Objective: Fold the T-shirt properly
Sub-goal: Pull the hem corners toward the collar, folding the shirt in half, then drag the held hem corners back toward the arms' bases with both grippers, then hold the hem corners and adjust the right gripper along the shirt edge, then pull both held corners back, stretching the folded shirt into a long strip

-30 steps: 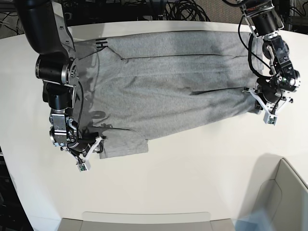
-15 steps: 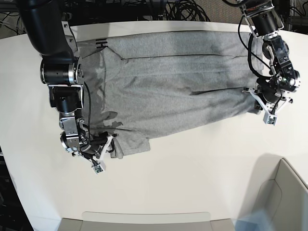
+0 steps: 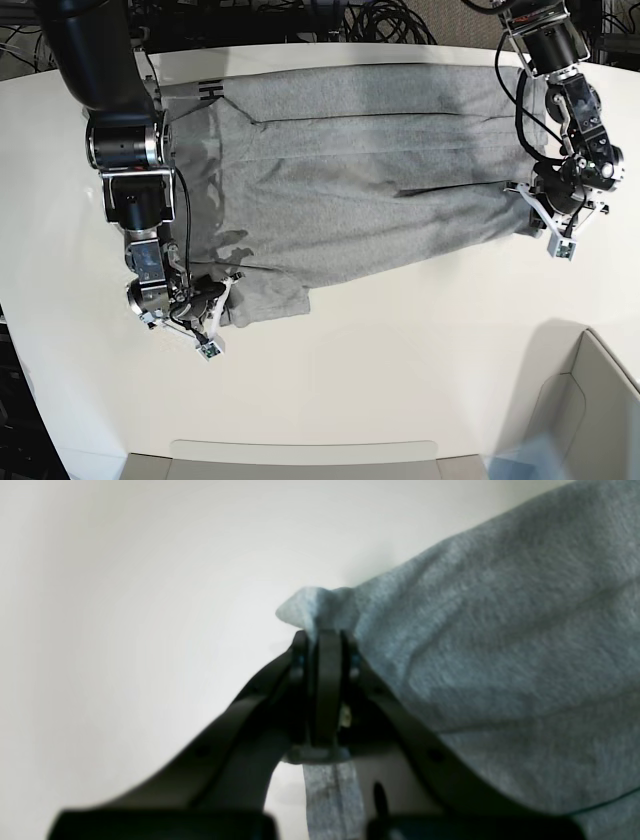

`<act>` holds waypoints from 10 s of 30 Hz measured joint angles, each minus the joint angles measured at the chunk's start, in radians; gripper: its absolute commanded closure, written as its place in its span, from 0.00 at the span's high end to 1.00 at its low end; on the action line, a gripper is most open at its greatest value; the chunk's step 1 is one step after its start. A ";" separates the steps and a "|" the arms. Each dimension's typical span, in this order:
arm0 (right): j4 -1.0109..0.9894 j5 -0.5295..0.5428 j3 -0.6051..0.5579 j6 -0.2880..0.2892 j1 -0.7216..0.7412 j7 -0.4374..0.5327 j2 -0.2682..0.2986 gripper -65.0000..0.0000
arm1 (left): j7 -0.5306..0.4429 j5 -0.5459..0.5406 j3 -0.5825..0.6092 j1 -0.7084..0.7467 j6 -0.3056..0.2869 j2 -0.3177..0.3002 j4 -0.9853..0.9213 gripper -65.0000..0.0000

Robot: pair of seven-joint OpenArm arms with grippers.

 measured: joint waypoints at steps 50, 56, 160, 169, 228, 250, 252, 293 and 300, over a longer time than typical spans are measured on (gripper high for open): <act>1.091 0.013 0.210 0.200 -0.399 -0.452 0.029 0.00 | 0.085 -0.003 -0.007 0.109 0.001 0.016 0.264 0.00; 1.101 0.015 0.210 0.201 -0.395 -0.468 0.050 0.00 | 0.085 -0.008 -0.007 0.119 0.000 0.016 0.311 0.00; 0.963 0.105 0.363 0.280 -0.579 -0.460 -0.023 0.00 | 0.115 -0.008 0.001 0.325 -0.004 0.053 0.358 0.00; 0.990 0.106 0.366 0.255 -0.568 -0.461 -0.019 0.28 | 0.115 -0.008 0.001 0.325 -0.004 0.053 0.358 0.00; 1.423 0.127 0.308 0.280 -0.578 -0.753 0.038 0.00 | 0.115 -0.008 -0.002 0.327 -0.004 0.080 0.386 0.00; 1.545 0.127 0.304 0.280 -0.818 -0.904 0.116 0.00 | 0.113 -0.011 -0.003 0.354 -0.004 0.077 0.386 0.00; 1.545 0.130 0.304 0.280 -0.844 -0.901 0.117 0.00 | 0.116 -0.011 -0.003 0.365 -0.004 0.078 0.386 0.00; 1.540 -0.051 0.121 0.280 -0.993 -0.837 0.144 0.00 | 0.167 -0.006 -0.006 0.455 -0.003 0.077 0.401 0.33; 1.540 -0.053 0.122 0.280 -0.993 -0.835 0.144 0.00 | 0.179 -0.008 -0.006 0.455 0.000 0.078 0.466 0.61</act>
